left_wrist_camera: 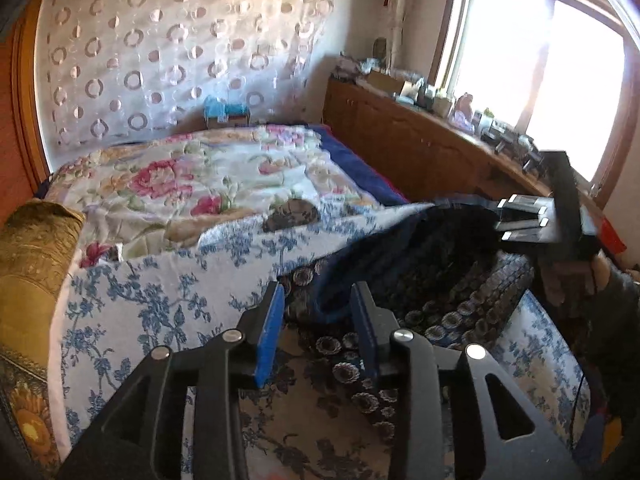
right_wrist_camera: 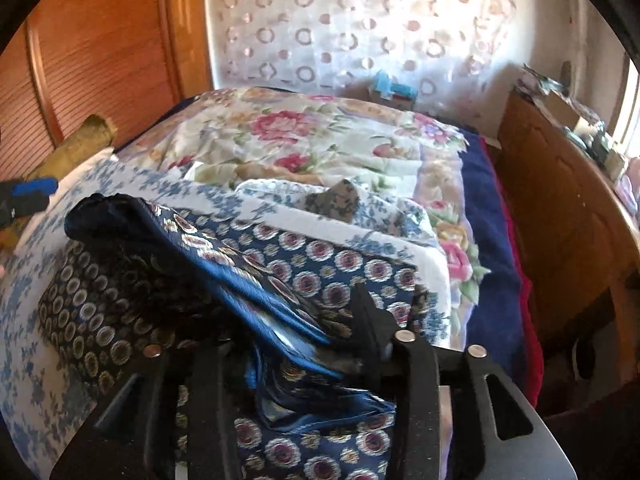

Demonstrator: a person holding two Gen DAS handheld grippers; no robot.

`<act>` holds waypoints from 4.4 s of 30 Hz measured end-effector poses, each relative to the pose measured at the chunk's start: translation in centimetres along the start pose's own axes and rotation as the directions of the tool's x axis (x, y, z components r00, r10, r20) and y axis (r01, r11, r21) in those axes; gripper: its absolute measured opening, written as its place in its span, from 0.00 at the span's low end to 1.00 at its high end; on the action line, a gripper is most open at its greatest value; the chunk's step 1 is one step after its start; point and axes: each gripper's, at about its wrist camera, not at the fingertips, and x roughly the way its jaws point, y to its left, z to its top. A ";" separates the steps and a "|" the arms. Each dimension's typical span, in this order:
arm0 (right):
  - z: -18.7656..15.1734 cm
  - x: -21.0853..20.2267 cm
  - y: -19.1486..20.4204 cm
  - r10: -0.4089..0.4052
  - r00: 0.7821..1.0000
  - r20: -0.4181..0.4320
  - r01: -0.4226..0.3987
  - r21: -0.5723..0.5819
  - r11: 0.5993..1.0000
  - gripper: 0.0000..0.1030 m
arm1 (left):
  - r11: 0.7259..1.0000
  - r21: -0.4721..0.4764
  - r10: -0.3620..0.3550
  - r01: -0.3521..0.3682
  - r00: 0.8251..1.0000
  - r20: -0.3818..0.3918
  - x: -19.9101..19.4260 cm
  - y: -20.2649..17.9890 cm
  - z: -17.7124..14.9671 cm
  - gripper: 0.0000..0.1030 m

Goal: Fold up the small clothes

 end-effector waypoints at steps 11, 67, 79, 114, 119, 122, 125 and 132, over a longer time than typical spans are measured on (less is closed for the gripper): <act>0.8 -2.5 -2.9 -0.109 0.993 0.053 0.103 0.106 0.989 0.66 | 1.000 0.000 0.031 -0.031 0.989 -0.144 5.4 0.8 -0.4 0.35; -2.4 2.4 -2.4 0.100 0.994 -0.045 -0.093 0.137 0.986 0.49 | 1.000 0.028 -0.010 0.012 0.997 -0.075 4.9 2.1 1.4 0.02; -2.1 -0.3 -0.2 0.102 0.994 0.032 -0.105 0.127 0.986 0.10 | 0.999 0.028 -0.034 0.034 0.999 -0.003 1.1 1.4 1.6 0.02; 21.0 -0.2 32.7 0.405 0.887 0.223 -0.278 -0.441 0.853 0.08 | 0.867 -0.391 0.421 -0.310 0.876 0.237 -22.0 20.5 -11.4 0.02; 23.5 4.8 38.5 0.425 0.891 0.159 -0.305 -0.483 0.820 0.08 | 0.839 -0.435 0.443 -0.327 0.875 0.195 -21.2 23.0 -13.5 0.02; 24.3 8.0 41.0 0.403 0.908 0.115 -0.297 -0.500 0.814 0.13 | 0.829 -0.440 0.452 -0.344 0.876 0.167 -20.3 23.7 -13.8 0.02; 24.7 10.1 41.7 0.342 0.933 0.110 -0.255 -0.466 0.847 0.45 | 0.819 -0.436 0.470 -0.372 0.871 0.139 -19.7 23.7 -14.3 0.04; 21.3 9.7 39.6 0.421 0.903 0.090 -0.349 -0.417 0.839 0.55 | 0.810 -0.405 0.511 -0.424 0.850 0.132 -20.6 22.5 -14.1 0.08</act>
